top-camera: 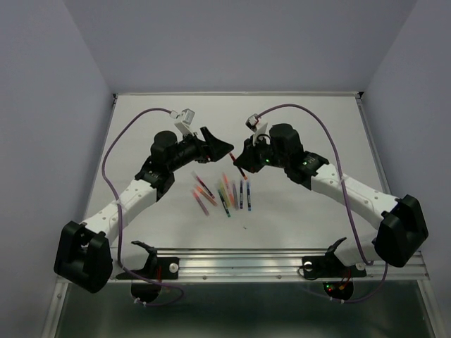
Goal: Open the pen caps
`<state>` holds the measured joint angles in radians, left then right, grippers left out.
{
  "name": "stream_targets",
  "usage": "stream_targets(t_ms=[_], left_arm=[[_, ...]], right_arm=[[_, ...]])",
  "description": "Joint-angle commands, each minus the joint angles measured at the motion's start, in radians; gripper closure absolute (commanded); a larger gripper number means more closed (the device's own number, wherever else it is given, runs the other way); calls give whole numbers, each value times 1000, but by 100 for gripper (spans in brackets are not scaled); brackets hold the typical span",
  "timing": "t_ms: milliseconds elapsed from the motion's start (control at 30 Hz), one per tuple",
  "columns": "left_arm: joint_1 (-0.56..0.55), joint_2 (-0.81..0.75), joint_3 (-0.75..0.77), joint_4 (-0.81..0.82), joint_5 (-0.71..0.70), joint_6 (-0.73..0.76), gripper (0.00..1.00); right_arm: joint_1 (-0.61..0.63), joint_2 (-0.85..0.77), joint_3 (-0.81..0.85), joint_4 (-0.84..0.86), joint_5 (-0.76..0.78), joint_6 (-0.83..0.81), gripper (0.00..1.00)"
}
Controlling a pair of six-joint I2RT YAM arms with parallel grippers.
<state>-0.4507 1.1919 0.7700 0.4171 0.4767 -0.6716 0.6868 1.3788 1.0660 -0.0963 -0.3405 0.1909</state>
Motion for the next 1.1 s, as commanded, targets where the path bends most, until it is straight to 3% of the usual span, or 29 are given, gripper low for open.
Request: stream_targets(t_ms=[0,367,667,767,900,1067], left_arm=[[-20,-20,55,58,-23,-11,8],[-42,5,61,58,-93,-34,24],[-62,31,83,58,-122,-34,31],[-68,41,89,60,-122,-36,40],[-72,48,91,60,-122,-34,43],[-77,55,94,58,-121,-32,62]], right_arm=[[-1,0,51,49,20,4,99],[-1,0,68,61,20,-2,99],[-1,3,66,63,-3,-2,99],[-1,2,66,63,-5,-2,99],[-1,3,66,63,6,-1,99],[-1,3,68,67,4,-2,99]])
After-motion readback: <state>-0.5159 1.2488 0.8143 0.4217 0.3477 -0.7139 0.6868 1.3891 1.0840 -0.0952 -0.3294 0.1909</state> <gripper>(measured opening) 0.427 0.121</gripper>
